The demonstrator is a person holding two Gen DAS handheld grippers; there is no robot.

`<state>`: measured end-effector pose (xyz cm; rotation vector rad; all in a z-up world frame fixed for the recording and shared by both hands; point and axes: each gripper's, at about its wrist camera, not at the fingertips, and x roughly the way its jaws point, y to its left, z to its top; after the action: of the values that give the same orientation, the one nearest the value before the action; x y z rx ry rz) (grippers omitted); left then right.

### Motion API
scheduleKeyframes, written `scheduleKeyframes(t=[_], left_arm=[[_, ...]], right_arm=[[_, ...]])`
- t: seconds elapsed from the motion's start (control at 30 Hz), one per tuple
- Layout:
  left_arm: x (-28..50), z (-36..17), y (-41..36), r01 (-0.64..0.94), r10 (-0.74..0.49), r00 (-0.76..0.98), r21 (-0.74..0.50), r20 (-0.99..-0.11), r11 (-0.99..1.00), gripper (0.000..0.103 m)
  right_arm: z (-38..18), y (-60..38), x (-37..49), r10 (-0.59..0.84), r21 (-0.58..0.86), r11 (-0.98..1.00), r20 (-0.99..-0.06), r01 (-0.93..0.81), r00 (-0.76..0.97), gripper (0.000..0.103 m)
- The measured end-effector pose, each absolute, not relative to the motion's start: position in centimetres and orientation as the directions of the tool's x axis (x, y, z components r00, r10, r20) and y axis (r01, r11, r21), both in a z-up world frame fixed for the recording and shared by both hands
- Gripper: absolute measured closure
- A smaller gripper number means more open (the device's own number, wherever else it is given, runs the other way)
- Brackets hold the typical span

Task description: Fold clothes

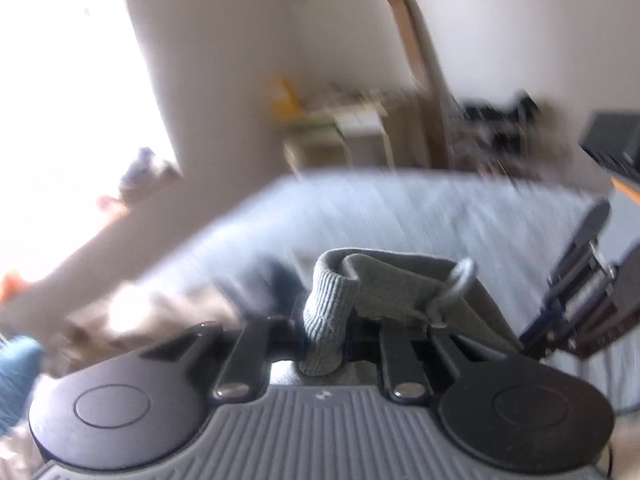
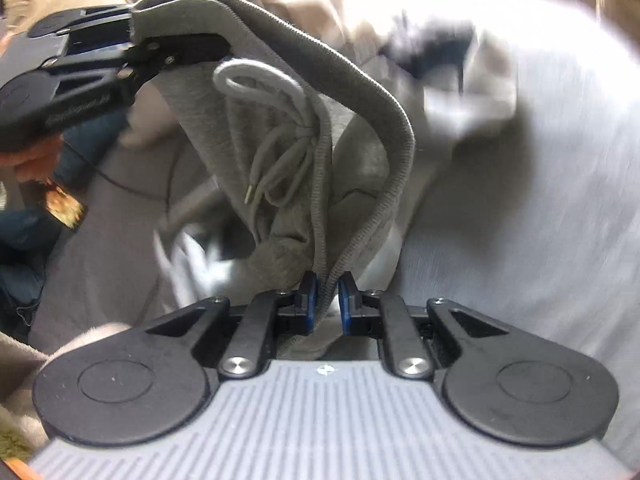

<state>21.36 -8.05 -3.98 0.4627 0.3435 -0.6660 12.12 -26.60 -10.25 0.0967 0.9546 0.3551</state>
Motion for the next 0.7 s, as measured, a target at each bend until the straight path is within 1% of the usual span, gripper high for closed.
scheduleKeyframes(t=[0.07,0.17,0.23,0.27,0.3,0.4,0.43,0.47,0.5,0.53,0.6,0.7], left_arm=[[20.1,-0.1,-8.2,0.612,-0.504,0.784,0.311,-0.362,0.727,0.086],[18.0,5.2,-8.5,0.548,-0.489,0.835,0.321,-0.252,0.772,0.086],[16.7,8.4,-8.9,0.507,-0.465,0.861,0.307,-0.204,0.805,0.086],[16.1,9.8,-9.1,0.485,-0.449,0.874,0.300,-0.184,0.821,0.086],[15.4,11.0,-9.2,0.462,-0.431,0.887,0.298,-0.164,0.835,0.086],[13.3,14.6,-9.7,0.402,-0.386,0.916,0.300,-0.113,0.865,0.086],[12.6,15.6,-9.9,0.387,-0.375,0.922,0.297,-0.099,0.873,0.086],[11.9,16.6,-10.1,0.373,-0.364,0.927,0.299,-0.085,0.878,0.086],[11.2,17.5,-10.3,0.357,-0.353,0.933,0.305,-0.071,0.883,0.086],[10.6,18.4,-10.6,0.343,-0.342,0.938,0.311,-0.060,0.886,0.086],[9.3,19.9,-11.0,0.327,-0.328,0.943,0.310,-0.051,0.893,0.086],[7.5,21.3,-12.0,0.312,-0.317,0.948,0.316,-0.036,0.896,0.086]], right_arm=[[-6.9,-27.0,10.6,0.337,0.198,0.938,-0.711,-0.284,0.618,0.090],[-2.1,-27.7,7.7,0.330,0.150,0.942,-0.584,-0.300,0.742,0.084],[0.8,-28.8,5.3,0.315,0.128,0.948,-0.498,-0.292,0.808,0.074],[2.1,-29.3,4.1,0.308,0.121,0.951,-0.453,-0.285,0.836,0.063],[3.2,-29.6,2.8,0.302,0.119,0.953,-0.408,-0.277,0.862,0.049],[5.7,-30.2,-1.5,0.291,0.117,0.956,-0.278,-0.268,0.916,0.036],[6.3,-30.2,-2.7,0.287,0.114,0.957,-0.249,-0.267,0.925,0.033],[6.7,-30.2,-3.9,0.287,0.113,0.957,-0.226,-0.268,0.931,0.025],[7.0,-30.1,-4.9,0.290,0.114,0.956,-0.207,-0.271,0.935,0.019],[7.2,-30.0,-6.0,0.292,0.115,0.955,-0.187,-0.274,0.938,0.017],[7.3,-29.4,-7.6,0.303,0.132,0.950,-0.166,-0.284,0.938,0.009],[6.5,-27.8,-8.7,0.325,0.155,0.941,-0.173,-0.300,0.930,0.006]])
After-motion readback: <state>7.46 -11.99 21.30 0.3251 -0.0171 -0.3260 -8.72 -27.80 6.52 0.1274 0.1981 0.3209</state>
